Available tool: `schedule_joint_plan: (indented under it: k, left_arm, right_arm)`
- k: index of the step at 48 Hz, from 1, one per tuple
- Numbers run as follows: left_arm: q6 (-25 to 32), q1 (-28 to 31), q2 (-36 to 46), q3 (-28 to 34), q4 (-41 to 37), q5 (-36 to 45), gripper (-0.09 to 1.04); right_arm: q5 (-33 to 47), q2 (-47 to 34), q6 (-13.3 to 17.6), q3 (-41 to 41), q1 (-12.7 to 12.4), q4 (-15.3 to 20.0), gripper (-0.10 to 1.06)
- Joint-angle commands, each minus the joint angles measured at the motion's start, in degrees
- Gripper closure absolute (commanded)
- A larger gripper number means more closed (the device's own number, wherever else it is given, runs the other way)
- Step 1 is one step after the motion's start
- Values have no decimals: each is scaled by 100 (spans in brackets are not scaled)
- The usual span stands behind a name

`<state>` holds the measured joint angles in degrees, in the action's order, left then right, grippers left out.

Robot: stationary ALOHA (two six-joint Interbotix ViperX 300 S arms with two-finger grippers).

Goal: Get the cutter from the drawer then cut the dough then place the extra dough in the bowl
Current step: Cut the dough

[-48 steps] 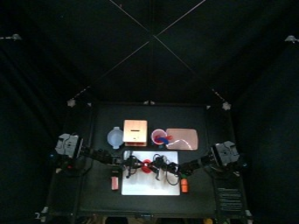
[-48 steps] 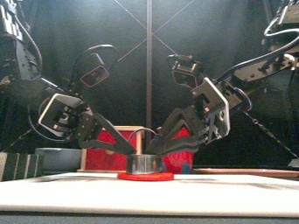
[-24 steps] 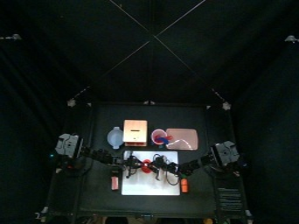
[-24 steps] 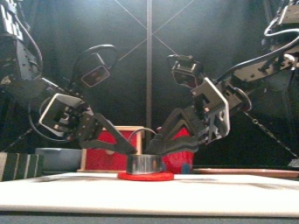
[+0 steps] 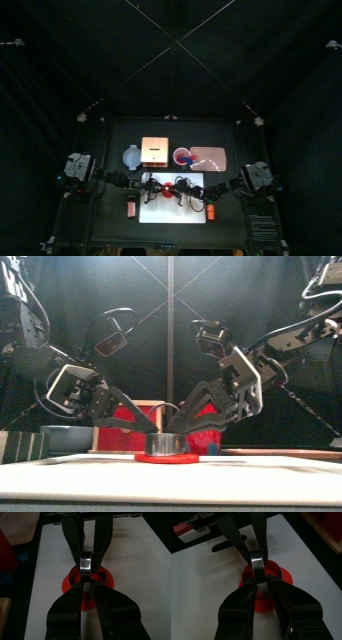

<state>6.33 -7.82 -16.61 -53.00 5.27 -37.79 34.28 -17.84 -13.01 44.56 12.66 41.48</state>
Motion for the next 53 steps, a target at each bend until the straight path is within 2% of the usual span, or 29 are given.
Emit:
schedule_joint_plan:
  k: [1,9,21,34,45,53]
  left_arm:
    - [0,-246,-255,-35,-26,404,37]
    - [44,-202,53,-62,18,404,37]
    - [62,-88,756,-149,0,404,36]
    - [62,-35,765,-62,-70,396,28]
    - [62,-35,756,44,-79,396,12]
    - [62,-35,905,79,-79,369,9]
  right_arm:
    - [-272,-299,0,114,-9,79,31]
    - [-272,-35,-35,53,-9,-9,31]
    - [-272,545,-35,44,-35,-404,29]
    - [-272,492,-35,-53,-53,-615,27]
    - [-272,448,-26,-176,-123,-853,12]
    - [-272,475,-26,-202,-176,-896,6]
